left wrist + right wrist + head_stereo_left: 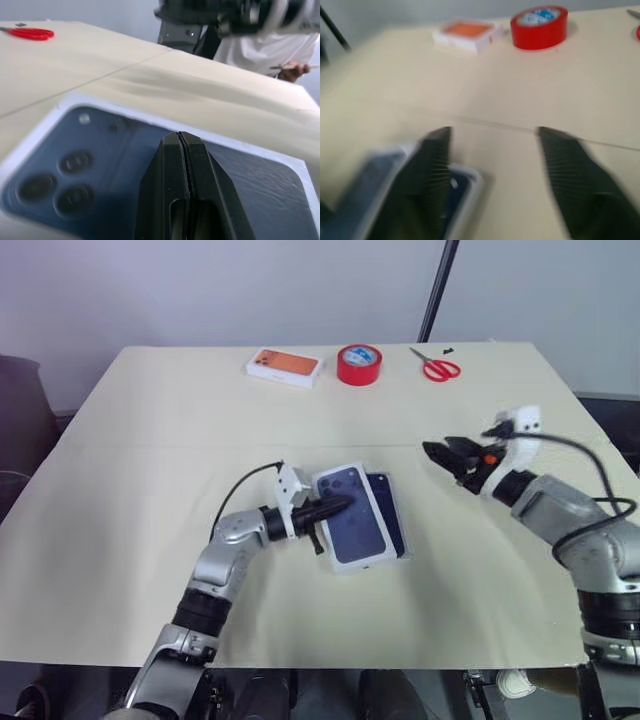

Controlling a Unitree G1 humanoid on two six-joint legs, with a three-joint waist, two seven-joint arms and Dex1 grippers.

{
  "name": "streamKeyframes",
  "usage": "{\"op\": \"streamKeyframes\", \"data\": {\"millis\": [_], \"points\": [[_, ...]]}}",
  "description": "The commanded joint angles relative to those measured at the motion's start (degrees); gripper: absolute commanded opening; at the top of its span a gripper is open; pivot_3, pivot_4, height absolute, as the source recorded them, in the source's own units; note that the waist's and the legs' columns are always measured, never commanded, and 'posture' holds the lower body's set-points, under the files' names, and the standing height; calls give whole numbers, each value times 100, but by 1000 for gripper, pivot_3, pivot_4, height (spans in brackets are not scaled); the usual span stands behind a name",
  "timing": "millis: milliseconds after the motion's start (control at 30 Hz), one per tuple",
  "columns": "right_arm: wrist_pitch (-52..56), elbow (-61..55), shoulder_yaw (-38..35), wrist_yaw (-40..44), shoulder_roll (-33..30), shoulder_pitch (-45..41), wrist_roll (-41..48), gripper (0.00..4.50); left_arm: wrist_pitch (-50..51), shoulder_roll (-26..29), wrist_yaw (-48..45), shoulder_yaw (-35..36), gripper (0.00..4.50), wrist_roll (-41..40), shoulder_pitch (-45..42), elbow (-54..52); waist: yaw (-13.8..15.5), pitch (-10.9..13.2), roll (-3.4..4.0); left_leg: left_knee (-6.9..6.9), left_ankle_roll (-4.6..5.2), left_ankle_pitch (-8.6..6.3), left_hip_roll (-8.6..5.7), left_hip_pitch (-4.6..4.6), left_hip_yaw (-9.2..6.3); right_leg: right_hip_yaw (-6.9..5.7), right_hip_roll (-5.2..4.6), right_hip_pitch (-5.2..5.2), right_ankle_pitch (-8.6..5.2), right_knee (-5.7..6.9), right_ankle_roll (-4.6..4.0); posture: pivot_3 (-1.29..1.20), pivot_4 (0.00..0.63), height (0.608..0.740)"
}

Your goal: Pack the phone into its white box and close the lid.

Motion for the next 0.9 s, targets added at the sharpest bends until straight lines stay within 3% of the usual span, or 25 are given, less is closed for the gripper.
{"op": "streamKeyframes", "data": {"millis": [33,67,200,300,433,900], "points": [[-1028,-423,696,-49,-19,199,-1664,710,285,580,-157,347,0,-137,287,-437,-76,0,0,0,-1,0,0,0,-2,1,0,-2,0,2,0,0,150,740],[-1147,-464,704,-92,105,238,-1812,102,396,748,-196,400,0,-181,383,-539,-103,1,1,-1,-3,2,1,0,-6,1,1,-2,0,2,0,0,150,740],[-1264,-701,672,138,462,399,-1956,39,841,1218,-311,536,0,-363,725,-885,-92,1,1,-1,-15,8,11,0,-15,1,-2,-1,0,6,0,0,150,740],[-1468,-640,911,370,396,531,-2477,39,367,1271,-250,191,0,196,873,-666,-13,0,1,0,-15,8,3,0,-20,-2,-10,8,0,-3,0,0,150,740],[-1727,-597,1157,728,381,634,-2952,39,247,847,0,41,0,346,743,-395,92,0,0,0,-15,8,-3,-2,-18,-2,-15,8,0,-8,0,0,150,740],[-1662,-694,791,1070,605,881,-3207,39,-15,-246,434,-186,0,613,301,114,72,-1,-1,2,-15,8,-5,1,-15,-4,-16,11,1,-5,1,0,150,740]]}}
